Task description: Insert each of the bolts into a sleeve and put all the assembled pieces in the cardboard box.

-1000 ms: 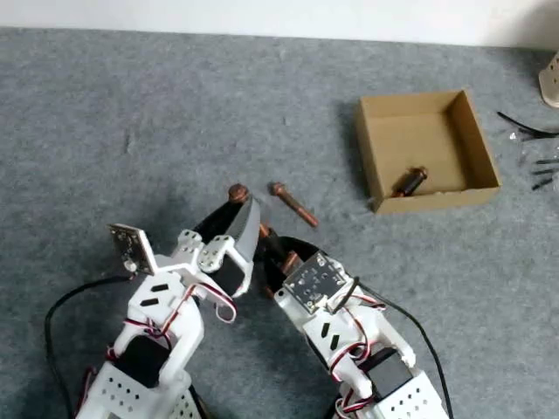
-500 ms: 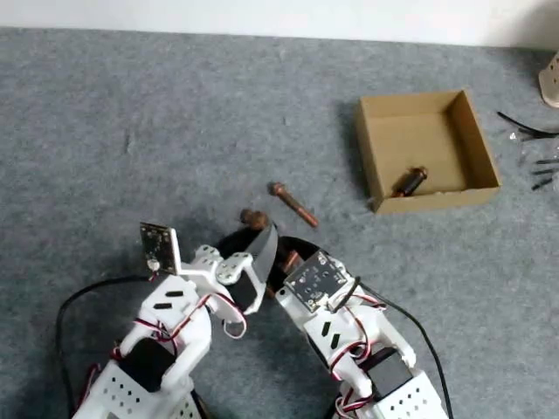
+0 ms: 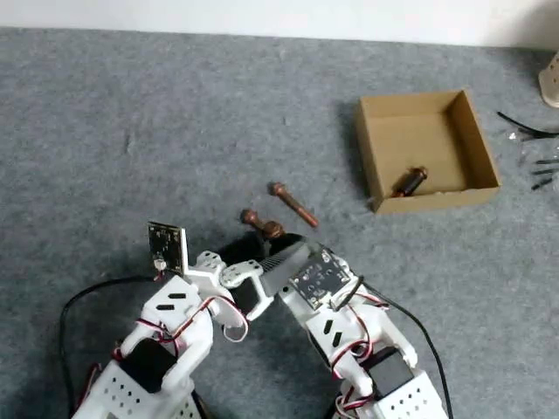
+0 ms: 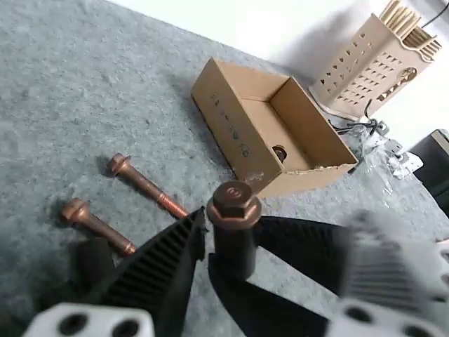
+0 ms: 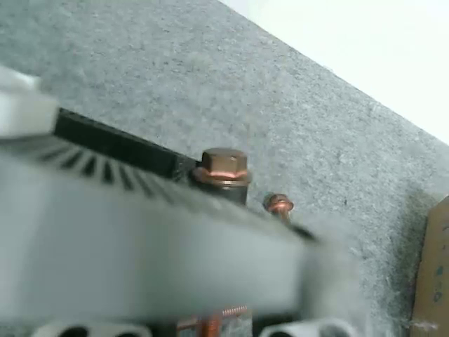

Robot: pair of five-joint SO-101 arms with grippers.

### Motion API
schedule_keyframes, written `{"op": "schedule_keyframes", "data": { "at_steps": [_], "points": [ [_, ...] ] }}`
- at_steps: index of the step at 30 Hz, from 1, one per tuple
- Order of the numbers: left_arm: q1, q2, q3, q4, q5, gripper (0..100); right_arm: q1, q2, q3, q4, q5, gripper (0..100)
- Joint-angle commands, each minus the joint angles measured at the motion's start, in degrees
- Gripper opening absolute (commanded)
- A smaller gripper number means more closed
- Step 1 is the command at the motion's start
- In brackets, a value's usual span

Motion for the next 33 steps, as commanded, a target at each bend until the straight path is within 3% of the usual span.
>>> {"op": "schedule_keyframes", "data": {
  "at_steps": [1, 4, 8, 11, 14, 18, 21, 27, 29, 33],
  "points": [
    [-3.47, -0.75, -0.13, -0.09, -0.09, 37, 0.92, -1.1, 5.32, -1.89, 0.35, 0.5],
    [-8.92, -0.92, -2.42, -1.67, 0.53, 37, 1.01, -1.1, 5.14, -1.89, 0.35, 0.5],
    [-16.13, -0.92, -4.97, -2.2, 8.18, 37, 2.42, -1.1, 5.14, -2.07, 0.44, 0.5],
    [-19.3, -0.92, -4.88, -2.29, 8.7, 37, 6.29, -0.92, 5.58, -6.81, 0.26, 0.5],
    [-21.67, -0.75, -3.3, -2.46, 8.26, 37, 10.51, -1.1, 5.58, -8.22, -4.66, 0.5],
    [-21.58, -0.66, -1.27, -2.2, -0.26, 37, 15.69, -1.1, 5.49, -11.03, -9.49, 0.5],
    [-21.67, -0.57, -0.4, -2.2, -1.76, 32, 17.98, -1.01, 5.49, -11.3, -10.46, 0.5],
    [-22.02, -0.57, 1.19, -2.37, -10.81, 0, 21.14, -0.57, 5.49, -11.3, -10.46, 0.5],
    [-22.02, -0.57, 1.19, -2.2, -11.52, 5, 21.58, -0.57, 5.49, -11.12, -10.46, 0.5],
    [-25.45, -0.48, 1.19, 0.88, -15.3, 1, 21.58, -0.75, 5.49, -11.3, -10.46, 0.5]
  ]
}}
